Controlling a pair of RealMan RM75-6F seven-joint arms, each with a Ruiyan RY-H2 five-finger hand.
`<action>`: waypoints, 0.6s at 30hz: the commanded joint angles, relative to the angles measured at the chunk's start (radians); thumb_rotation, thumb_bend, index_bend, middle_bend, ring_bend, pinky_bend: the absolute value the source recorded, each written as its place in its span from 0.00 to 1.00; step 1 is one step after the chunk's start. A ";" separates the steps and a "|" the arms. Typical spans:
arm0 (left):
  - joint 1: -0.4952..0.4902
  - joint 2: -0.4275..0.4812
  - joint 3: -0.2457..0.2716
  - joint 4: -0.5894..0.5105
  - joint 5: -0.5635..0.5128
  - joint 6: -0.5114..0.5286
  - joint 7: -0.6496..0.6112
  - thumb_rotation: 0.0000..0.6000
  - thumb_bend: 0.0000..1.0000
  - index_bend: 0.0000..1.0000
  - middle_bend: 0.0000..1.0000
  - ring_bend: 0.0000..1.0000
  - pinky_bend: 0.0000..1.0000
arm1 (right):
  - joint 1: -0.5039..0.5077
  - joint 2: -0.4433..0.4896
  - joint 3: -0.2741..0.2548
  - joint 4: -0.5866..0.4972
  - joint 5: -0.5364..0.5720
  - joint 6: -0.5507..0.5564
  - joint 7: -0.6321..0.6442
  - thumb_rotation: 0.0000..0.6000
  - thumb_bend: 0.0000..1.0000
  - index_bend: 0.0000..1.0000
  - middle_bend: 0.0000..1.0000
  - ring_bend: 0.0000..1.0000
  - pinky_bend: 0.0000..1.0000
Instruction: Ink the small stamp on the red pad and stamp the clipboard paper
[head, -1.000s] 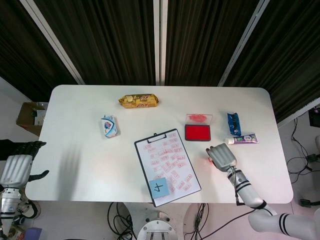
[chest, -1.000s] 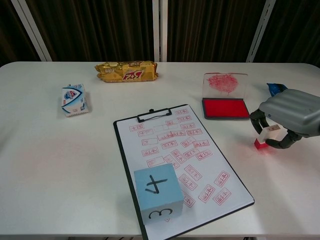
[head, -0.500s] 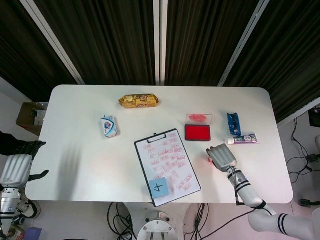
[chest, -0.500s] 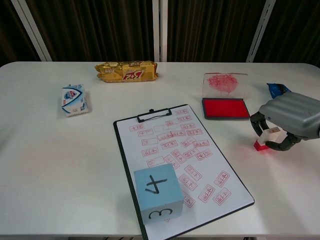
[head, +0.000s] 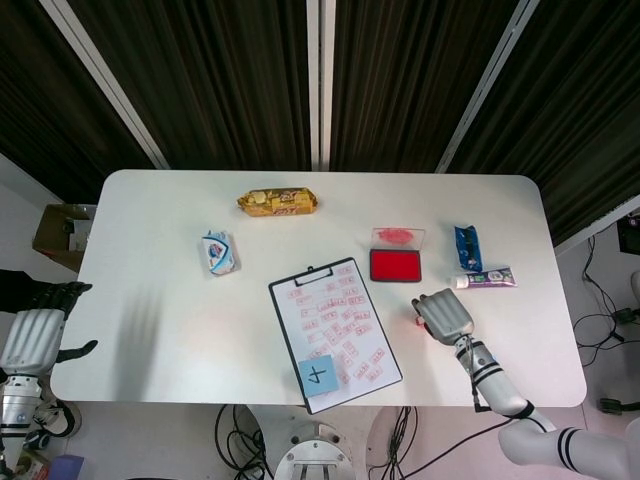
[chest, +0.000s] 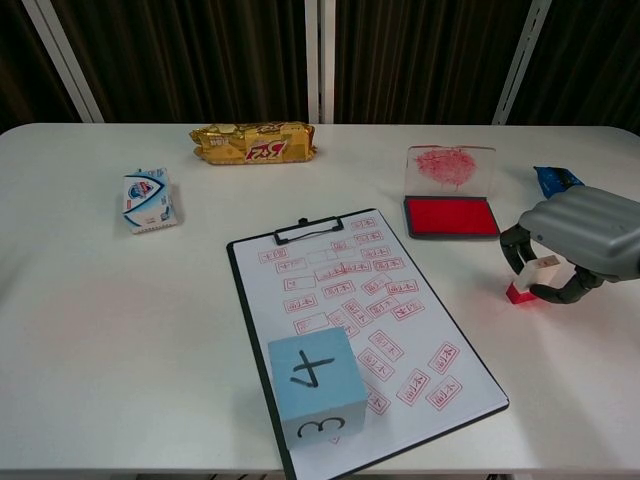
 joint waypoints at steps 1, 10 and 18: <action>0.000 0.000 0.000 0.000 0.001 0.002 0.000 1.00 0.00 0.19 0.19 0.16 0.25 | 0.000 0.002 -0.001 0.000 0.000 -0.004 -0.001 1.00 0.29 0.54 0.47 0.85 0.98; 0.003 0.002 0.001 -0.001 -0.001 0.005 0.000 1.00 0.00 0.19 0.19 0.16 0.25 | 0.000 0.007 0.000 -0.008 0.004 -0.017 -0.009 1.00 0.28 0.47 0.39 0.85 0.98; 0.001 -0.001 0.000 0.002 -0.001 0.001 -0.003 1.00 0.00 0.19 0.19 0.16 0.25 | -0.002 0.037 0.001 -0.042 0.002 -0.014 -0.012 1.00 0.26 0.32 0.29 0.85 0.98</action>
